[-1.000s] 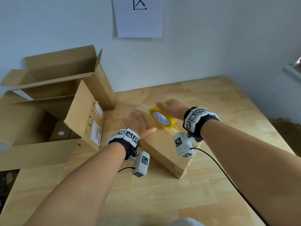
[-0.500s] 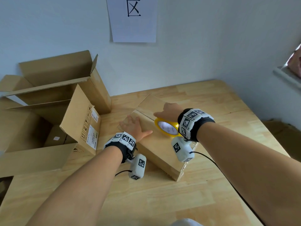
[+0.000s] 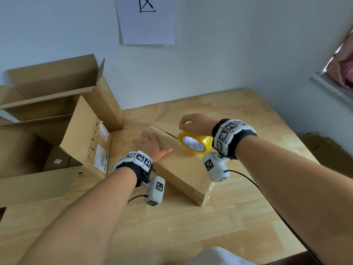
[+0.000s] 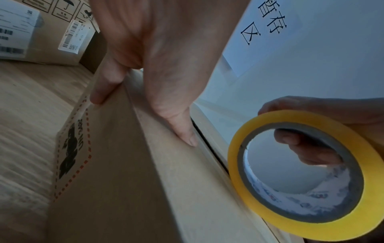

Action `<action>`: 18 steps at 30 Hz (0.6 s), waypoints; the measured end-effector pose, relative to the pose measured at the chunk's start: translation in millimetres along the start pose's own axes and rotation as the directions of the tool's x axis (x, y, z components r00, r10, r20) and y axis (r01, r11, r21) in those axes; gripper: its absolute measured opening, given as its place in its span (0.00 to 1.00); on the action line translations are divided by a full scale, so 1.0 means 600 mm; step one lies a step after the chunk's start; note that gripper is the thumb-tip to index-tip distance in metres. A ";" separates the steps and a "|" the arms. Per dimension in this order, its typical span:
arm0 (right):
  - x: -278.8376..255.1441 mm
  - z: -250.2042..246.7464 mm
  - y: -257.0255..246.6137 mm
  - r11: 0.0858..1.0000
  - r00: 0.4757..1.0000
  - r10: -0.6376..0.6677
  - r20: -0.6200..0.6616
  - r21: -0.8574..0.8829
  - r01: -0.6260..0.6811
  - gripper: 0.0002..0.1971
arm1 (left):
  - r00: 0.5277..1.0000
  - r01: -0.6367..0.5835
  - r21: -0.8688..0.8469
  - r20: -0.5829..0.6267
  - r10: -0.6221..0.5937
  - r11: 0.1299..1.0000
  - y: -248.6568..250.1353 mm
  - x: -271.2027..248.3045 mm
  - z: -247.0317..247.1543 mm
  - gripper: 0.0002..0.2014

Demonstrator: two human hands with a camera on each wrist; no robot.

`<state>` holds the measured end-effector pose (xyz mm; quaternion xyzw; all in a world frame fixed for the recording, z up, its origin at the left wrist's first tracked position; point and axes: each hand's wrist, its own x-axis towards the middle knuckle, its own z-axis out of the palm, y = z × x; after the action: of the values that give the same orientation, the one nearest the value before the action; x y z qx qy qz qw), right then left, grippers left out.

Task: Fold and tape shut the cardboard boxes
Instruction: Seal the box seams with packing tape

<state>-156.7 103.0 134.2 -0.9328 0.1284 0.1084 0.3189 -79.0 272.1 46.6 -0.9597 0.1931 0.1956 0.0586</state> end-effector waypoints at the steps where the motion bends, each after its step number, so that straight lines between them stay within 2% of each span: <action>1: -0.001 0.002 -0.001 1.000 1.000 -0.009 -0.011 -0.009 0.009 0.13 | 1.000 0.004 -0.002 0.001 -0.004 1.000 0.000 -0.001 -0.001 0.49; 5: -0.002 0.018 -0.008 0.999 0.998 0.001 -0.060 -0.052 -0.004 0.14 | 1.000 0.014 -0.020 0.008 -0.014 1.000 -0.004 0.004 0.005 0.49; 9: -0.002 0.018 0.005 0.992 0.999 0.048 -0.022 -0.112 -0.050 0.13 | 1.000 0.001 -0.022 -0.009 -0.001 1.000 -0.009 0.007 0.008 0.50; 12: -0.008 0.023 0.010 0.988 0.997 0.073 -0.040 -0.134 -0.077 0.13 | 1.000 -0.008 -0.016 -0.018 0.008 1.000 -0.007 0.005 0.008 0.49; 18: 0.001 0.048 -0.004 0.949 0.993 0.102 -0.056 -0.295 -0.114 0.17 | 1.000 -0.015 -0.037 -0.011 0.015 0.999 -0.012 0.008 0.012 0.50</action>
<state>-158.7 122.5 113.3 -0.9637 0.1678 0.1250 0.1658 -74.8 278.3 38.3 -0.9602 0.1969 0.1942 0.0383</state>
